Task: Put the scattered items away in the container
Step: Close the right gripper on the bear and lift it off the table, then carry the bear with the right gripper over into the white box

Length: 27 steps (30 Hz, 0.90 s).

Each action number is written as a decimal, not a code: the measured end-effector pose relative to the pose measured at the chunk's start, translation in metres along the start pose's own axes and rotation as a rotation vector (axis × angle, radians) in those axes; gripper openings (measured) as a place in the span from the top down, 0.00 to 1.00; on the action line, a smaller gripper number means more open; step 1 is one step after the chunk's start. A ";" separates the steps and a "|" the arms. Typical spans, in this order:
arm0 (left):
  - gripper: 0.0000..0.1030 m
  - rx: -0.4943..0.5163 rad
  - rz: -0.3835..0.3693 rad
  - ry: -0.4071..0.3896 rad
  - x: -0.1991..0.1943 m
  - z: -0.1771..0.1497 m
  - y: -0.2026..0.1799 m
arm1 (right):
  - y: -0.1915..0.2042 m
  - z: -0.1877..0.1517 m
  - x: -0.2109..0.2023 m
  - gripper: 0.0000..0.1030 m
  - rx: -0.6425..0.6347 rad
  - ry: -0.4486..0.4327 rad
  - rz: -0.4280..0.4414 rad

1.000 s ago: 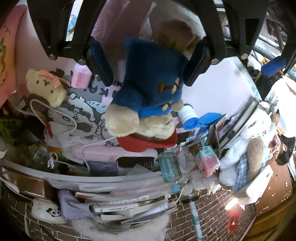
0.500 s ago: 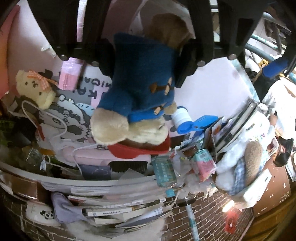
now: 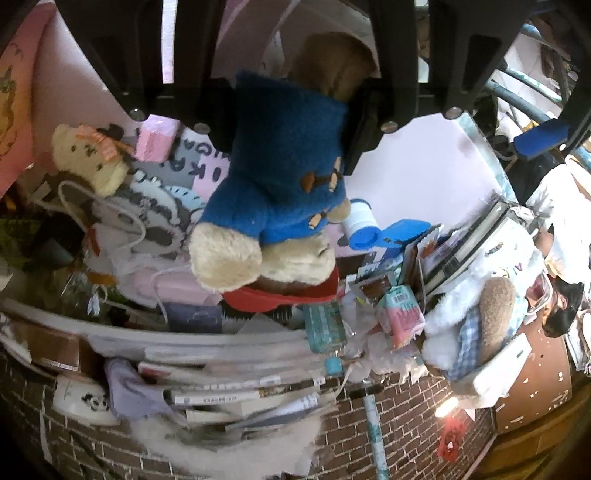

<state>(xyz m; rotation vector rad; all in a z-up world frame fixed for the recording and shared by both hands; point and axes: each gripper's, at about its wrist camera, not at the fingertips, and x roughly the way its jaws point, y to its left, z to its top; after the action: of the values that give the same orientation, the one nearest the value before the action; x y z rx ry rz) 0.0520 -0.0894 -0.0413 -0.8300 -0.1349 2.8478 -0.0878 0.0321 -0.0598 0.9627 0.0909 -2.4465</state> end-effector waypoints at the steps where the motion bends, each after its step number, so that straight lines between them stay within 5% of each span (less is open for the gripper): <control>1: 0.06 0.001 -0.001 0.001 0.000 0.000 0.000 | 0.000 0.001 -0.002 0.57 -0.002 -0.004 0.000; 20: 0.06 0.000 -0.042 -0.005 0.011 0.006 -0.010 | -0.012 0.024 -0.075 0.57 -0.045 -0.126 -0.054; 27: 0.06 0.003 -0.051 -0.010 0.010 0.008 -0.013 | -0.017 0.033 -0.108 0.57 -0.031 -0.154 0.040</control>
<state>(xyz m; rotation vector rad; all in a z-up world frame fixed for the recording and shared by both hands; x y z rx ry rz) 0.0410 -0.0746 -0.0385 -0.7996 -0.1506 2.8045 -0.0491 0.0859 0.0333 0.7534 0.0554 -2.4655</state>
